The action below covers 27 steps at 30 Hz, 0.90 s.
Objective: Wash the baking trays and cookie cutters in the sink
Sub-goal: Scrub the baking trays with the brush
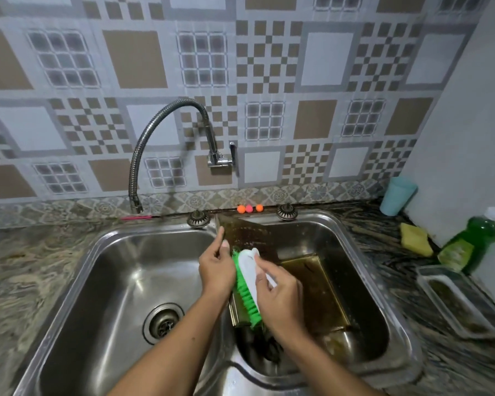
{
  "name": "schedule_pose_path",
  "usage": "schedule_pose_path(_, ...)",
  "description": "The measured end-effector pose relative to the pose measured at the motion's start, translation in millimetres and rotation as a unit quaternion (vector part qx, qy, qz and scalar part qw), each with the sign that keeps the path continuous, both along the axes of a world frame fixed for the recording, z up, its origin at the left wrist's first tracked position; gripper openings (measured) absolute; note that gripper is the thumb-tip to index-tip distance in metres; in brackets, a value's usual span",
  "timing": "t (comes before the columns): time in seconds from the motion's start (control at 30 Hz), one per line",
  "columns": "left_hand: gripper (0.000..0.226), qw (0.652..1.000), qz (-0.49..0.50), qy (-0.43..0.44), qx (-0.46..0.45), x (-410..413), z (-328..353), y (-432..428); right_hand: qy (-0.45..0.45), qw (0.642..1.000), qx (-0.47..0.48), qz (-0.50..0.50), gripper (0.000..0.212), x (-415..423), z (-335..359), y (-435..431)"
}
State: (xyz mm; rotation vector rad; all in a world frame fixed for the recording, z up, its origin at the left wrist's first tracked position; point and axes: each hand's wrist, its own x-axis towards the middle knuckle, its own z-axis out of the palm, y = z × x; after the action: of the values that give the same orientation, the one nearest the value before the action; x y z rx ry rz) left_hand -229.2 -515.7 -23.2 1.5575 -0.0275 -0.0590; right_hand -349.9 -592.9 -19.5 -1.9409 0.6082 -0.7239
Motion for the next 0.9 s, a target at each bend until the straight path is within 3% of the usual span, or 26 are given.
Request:
schedule_pose_path(0.1, 0.037, 1.000, -0.001, 0.002, -0.010, 0.5, -4.6, 4.9, 0.071, 0.994, 0.027, -0.073, 0.026, -15.5, -13.1, -21.4)
schedule_pose_path(0.23, 0.035, 1.000, -0.004, -0.004, 0.004, 0.1, -6.1, -4.4, -0.008, 0.999, 0.046, 0.000, 0.026, -18.3, -9.7, 6.3)
schedule_pose_path(0.37, 0.037, 1.000, 0.001, 0.011, -0.024, 5.2, -17.4, -1.7, 0.053, 0.994, 0.075, -0.066, 0.030, -40.1, -30.4, -20.3)
schedule_pose_path(0.53, 0.036, 1.000, 0.004, 0.010, -0.003, -4.1, -15.7, -19.3, -0.019, 0.999, 0.047, 0.006, 0.029, -40.3, -28.4, -4.2)
schedule_pose_path(0.67, 0.037, 1.000, 0.018, 0.004, 0.005, -4.9, -16.9, -16.0, 0.124, 0.986, 0.080, -0.081, 0.026, -66.8, -45.3, -64.3)
schedule_pose_path(0.73, 0.040, 1.000, 0.008, 0.010, 0.013, -10.0, -14.5, -22.3, 0.147, 0.981, 0.089, -0.092, 0.025, -64.9, -31.7, -90.7)
schedule_pose_path(0.9, 0.046, 0.996, -0.047, 0.004, 0.075, -35.7, 4.1, -55.5, 0.150, 0.988, 0.014, 0.022, 0.036, -38.0, 22.1, -124.1)
